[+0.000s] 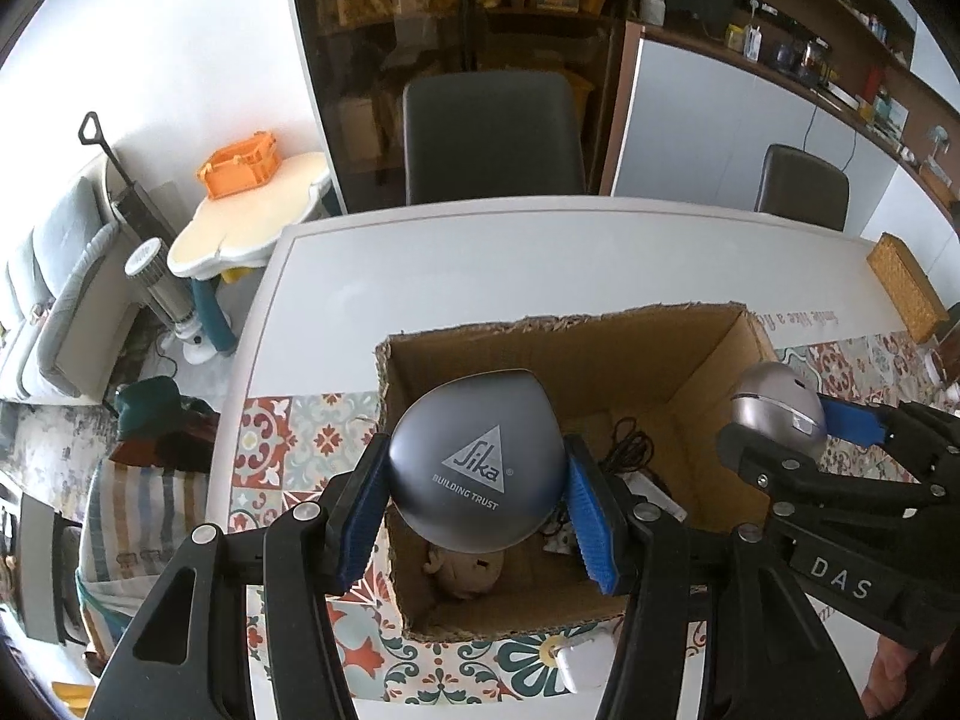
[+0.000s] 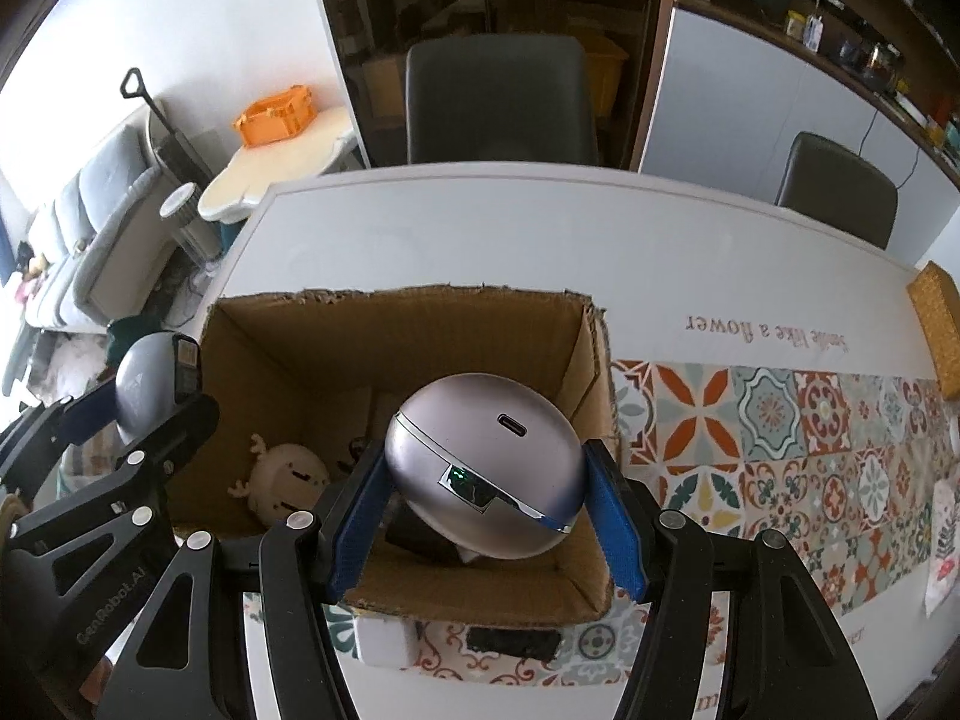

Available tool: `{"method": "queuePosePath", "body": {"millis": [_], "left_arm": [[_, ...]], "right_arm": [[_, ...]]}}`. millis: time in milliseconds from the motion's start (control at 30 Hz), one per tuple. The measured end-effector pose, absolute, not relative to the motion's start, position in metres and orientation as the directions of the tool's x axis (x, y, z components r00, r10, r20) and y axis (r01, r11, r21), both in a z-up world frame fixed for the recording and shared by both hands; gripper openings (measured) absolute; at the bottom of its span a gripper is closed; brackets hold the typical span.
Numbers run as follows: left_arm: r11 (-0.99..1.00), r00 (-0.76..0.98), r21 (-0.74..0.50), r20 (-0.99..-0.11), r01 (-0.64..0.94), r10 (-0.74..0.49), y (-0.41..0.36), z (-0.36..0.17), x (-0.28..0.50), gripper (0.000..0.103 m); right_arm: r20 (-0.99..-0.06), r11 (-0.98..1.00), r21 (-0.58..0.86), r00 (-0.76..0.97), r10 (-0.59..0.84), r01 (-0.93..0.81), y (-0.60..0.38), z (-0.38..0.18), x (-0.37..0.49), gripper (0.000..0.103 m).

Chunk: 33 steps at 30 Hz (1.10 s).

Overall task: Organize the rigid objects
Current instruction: 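Carry the mouse and dark case over the box and open both tools, then withdraw both tools and close the right tool on the black rectangular device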

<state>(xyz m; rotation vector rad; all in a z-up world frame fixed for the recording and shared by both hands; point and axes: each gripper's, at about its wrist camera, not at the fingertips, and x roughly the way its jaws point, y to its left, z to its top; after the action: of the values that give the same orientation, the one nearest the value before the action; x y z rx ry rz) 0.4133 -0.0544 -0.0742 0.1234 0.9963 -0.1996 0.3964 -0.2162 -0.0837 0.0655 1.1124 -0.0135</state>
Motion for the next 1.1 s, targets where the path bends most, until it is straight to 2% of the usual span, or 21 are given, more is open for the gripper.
{"method": "queuePosePath", "body": {"millis": [200,333,467,500,767,933,1100], "left_arm": [[0.977,0.528,0.013,-0.843,0.212,-0.103,-0.052,-0.076,0.415,0.056],[0.982,0.549,0.025,-0.831,0.189,-0.085,-0.047,-0.069,0.411,0.064],[0.985,0.565,0.029,-0.821,0.172,-0.075,-0.038,-0.064,0.402,0.065],[0.985,0.567,0.027,-0.821,0.170,-0.075,-0.037,-0.063,0.399,0.065],[0.988,0.598,-0.003,-0.795,0.157,-0.097,-0.025,-0.051,0.370,0.086],[0.989,0.621,0.007,-0.779,0.150,-0.088,-0.025,-0.043,0.352,0.093],[0.988,0.625,-0.002,-0.774,0.156,-0.100,-0.025,-0.041,0.334,0.094]], "right_arm": [[-0.910,0.998,0.047,0.414,0.025,0.044,-0.219,-0.093,0.405,0.063],[-0.913,0.998,0.051,0.406,0.028,0.045,-0.217,-0.094,0.406,0.063],[-0.912,0.998,0.036,0.411,0.011,0.051,-0.216,-0.092,0.403,0.064],[-0.911,0.998,0.035,0.413,0.010,0.053,-0.216,-0.091,0.402,0.067],[-0.883,0.997,0.030,0.469,-0.009,0.076,-0.218,-0.070,0.375,0.073],[-0.867,0.995,0.032,0.499,-0.017,0.091,-0.221,-0.059,0.351,0.075],[-0.854,0.993,0.036,0.520,-0.028,0.112,-0.225,-0.053,0.327,0.076]]}}
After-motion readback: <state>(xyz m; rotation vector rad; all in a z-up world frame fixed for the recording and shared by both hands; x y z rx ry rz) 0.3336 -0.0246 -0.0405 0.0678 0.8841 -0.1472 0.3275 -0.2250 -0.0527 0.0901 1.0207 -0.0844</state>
